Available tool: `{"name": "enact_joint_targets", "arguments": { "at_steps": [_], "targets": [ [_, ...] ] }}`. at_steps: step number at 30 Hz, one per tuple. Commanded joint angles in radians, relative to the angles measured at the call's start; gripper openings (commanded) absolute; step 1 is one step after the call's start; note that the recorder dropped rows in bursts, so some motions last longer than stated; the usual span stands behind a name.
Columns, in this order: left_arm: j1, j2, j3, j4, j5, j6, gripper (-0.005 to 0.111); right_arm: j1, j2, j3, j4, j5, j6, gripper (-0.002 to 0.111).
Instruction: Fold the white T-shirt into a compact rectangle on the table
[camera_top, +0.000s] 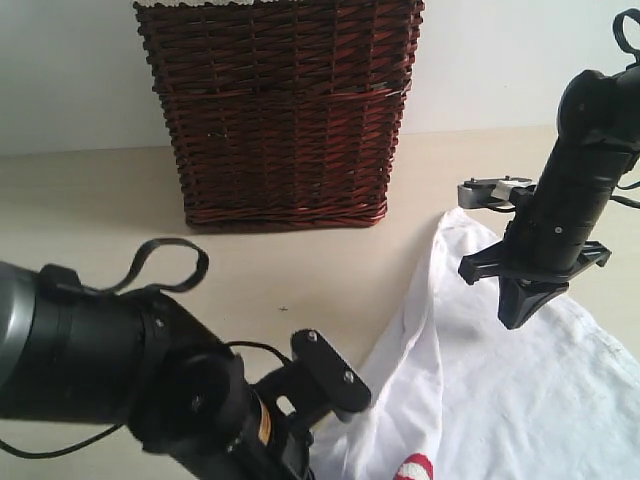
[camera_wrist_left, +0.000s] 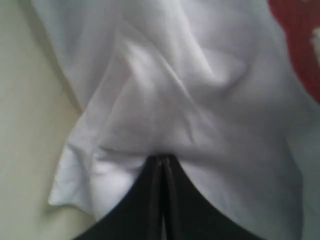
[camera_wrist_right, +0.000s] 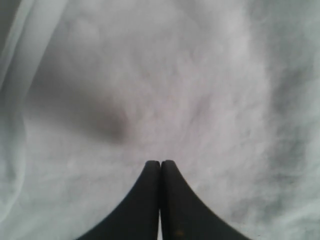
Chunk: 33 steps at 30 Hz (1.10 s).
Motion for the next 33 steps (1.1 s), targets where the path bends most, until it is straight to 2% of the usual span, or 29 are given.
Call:
{"name": "enact_joint_targets", "arguments": {
  "at_steps": [1,5,8,12,17,23,26,31,33],
  "targets": [
    [0.141,0.089,-0.017,0.054,0.050,0.012,0.000,0.001,-0.003,-0.006,0.000,-0.008,-0.003,0.000],
    [0.253,0.111,-0.083,0.072,0.055,0.024,0.000,0.001,-0.003,-0.006,0.013,-0.019,-0.003,0.000],
    [0.329,0.132,-0.166,0.089,0.117,0.046,0.000,0.001,-0.003,-0.006,0.013,-0.017,-0.003,0.000],
    [0.380,0.142,-0.247,0.091,0.152,0.066,0.000,0.001,-0.003,-0.006,0.013,-0.017,-0.003,0.000],
    [0.355,0.107,-0.258,0.048,0.179,0.092,0.002,0.001,-0.003,-0.006,0.013,-0.021,-0.015,0.000],
    [0.301,-0.020,-0.258,0.047,0.191,0.083,0.026,0.001,-0.003,-0.006,0.013,-0.024,-0.024,0.000],
    [0.297,-0.112,-0.237,0.024,0.223,0.059,0.029,0.001,-0.003,-0.006,0.013,-0.021,-0.026,0.000],
    [0.287,-0.202,-0.072,-0.154,0.168,0.134,0.029,0.001,-0.003,-0.006,0.013,-0.024,-0.026,0.000],
    [0.267,-0.197,-0.005,-0.216,0.112,0.186,0.035,0.001,-0.003,-0.006,0.015,-0.025,-0.026,0.000]
  ]
}}
